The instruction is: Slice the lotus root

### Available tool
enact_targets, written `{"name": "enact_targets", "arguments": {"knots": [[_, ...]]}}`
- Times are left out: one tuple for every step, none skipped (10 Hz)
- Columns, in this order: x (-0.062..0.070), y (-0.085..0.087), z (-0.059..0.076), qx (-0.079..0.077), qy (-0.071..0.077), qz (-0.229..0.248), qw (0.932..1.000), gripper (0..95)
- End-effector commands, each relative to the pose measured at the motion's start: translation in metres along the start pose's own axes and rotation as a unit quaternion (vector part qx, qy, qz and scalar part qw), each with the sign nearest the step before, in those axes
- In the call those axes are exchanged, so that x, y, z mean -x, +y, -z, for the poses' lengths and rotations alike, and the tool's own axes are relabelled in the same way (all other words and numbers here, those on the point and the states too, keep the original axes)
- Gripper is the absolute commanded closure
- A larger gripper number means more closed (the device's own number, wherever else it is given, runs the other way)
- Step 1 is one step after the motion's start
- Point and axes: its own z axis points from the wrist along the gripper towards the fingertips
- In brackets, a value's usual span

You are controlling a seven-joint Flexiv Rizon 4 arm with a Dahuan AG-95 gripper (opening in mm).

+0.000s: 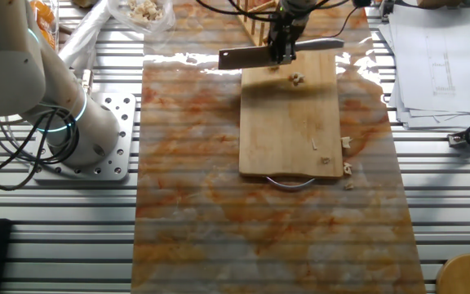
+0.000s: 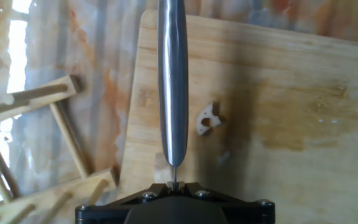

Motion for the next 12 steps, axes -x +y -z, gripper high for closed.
{"name": "enact_targets", "arguments": {"knots": [[-0.002,-0.003,0.002,-0.017,0.01,0.002,0.9998,95.0],[-0.009,-0.009,0.005,-0.028,0.013,0.005,0.9995,95.0],[-0.013,-0.013,0.006,-0.032,0.012,0.004,0.9994,95.0],[-0.017,-0.022,0.007,-0.037,0.009,0.012,0.9992,95.0],[-0.02,-0.03,0.009,-0.043,0.01,0.02,0.9988,95.0],[-0.023,-0.04,0.011,-0.049,0.011,0.028,0.9983,95.0],[-0.024,-0.047,0.013,-0.046,0.009,0.031,0.9984,95.0],[-0.024,-0.048,0.016,-0.03,0.002,0.029,0.9991,95.0],[-0.024,-0.044,0.02,-0.017,-0.007,0.028,0.9994,95.0],[-0.02,-0.034,0.033,-0.013,-0.013,0.028,0.9995,95.0],[-0.009,-0.019,0.055,-0.003,-0.013,0.016,0.9998,95.0],[0.0,-0.009,0.068,0.01,-0.013,0.006,0.9998,95.0]]}}
